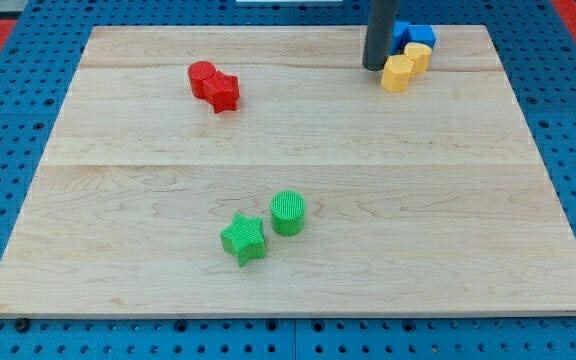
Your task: Push the yellow hexagon towards center right
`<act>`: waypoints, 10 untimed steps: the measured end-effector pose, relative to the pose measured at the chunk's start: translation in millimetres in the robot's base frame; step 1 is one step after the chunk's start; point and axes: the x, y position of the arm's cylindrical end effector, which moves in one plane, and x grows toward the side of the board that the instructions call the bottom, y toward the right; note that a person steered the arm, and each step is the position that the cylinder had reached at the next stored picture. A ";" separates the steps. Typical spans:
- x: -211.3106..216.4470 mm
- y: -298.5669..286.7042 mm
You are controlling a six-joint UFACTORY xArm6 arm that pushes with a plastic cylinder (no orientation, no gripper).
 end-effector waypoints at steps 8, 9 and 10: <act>39.0 27.5; 7.5 15.7; 5.7 -24.0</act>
